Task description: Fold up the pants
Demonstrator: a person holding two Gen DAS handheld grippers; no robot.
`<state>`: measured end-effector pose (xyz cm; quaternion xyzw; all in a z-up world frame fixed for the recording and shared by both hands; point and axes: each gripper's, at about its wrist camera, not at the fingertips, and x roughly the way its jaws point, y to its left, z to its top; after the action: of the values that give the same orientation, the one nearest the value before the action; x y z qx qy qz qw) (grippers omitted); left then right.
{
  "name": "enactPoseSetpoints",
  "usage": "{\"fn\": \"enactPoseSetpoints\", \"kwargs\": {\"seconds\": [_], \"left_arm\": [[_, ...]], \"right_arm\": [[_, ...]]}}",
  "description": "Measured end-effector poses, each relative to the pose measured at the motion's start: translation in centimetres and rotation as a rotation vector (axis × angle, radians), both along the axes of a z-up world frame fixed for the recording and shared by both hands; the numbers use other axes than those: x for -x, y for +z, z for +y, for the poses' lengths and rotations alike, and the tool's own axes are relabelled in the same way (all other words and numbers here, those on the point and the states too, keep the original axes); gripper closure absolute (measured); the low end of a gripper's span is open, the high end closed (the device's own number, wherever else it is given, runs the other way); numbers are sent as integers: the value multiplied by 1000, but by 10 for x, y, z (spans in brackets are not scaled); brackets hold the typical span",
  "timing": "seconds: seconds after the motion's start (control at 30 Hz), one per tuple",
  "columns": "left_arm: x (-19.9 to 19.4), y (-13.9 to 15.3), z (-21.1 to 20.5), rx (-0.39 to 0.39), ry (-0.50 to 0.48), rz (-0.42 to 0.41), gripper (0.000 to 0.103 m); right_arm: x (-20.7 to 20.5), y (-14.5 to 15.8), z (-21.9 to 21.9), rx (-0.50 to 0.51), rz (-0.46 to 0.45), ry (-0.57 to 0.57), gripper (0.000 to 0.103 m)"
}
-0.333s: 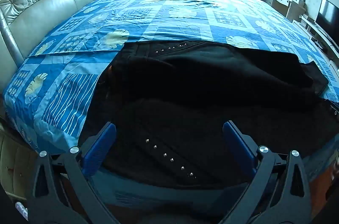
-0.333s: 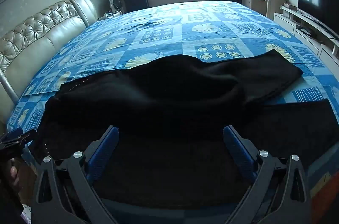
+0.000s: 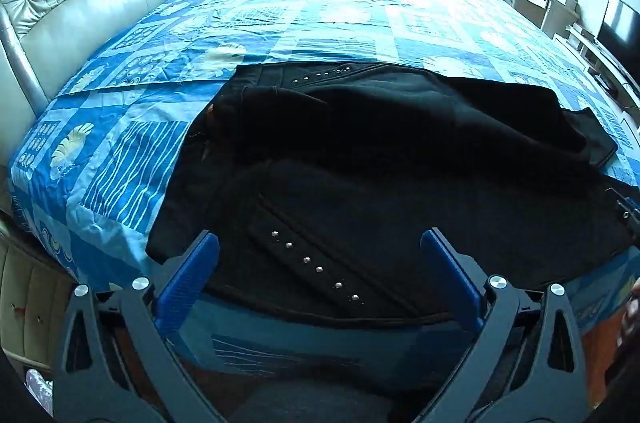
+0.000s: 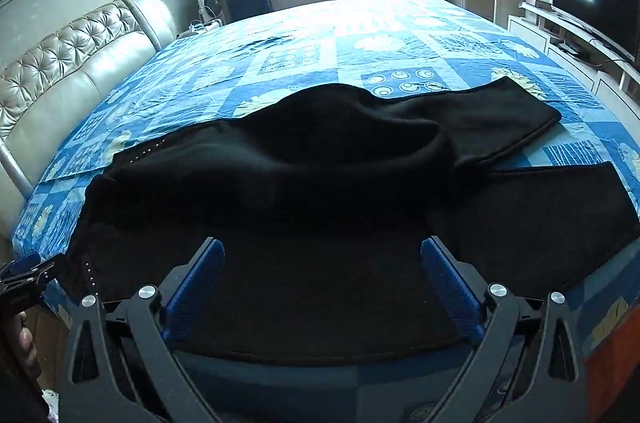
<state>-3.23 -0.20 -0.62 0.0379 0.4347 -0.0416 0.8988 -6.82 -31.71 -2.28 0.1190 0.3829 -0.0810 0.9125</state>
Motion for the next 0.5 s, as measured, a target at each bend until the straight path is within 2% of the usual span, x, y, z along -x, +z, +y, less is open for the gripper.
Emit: {"fn": "enactPoseSetpoints", "kwargs": {"seconds": [0.17,0.5], "left_arm": [[9,5,-8,-16,-24,-37,2],[6,9,-12,-8,-25,-26,2]], "right_arm": [[-2,-4,-3,-18,23,1,5],[-2,-4,2,8,37,-15,5]]}}
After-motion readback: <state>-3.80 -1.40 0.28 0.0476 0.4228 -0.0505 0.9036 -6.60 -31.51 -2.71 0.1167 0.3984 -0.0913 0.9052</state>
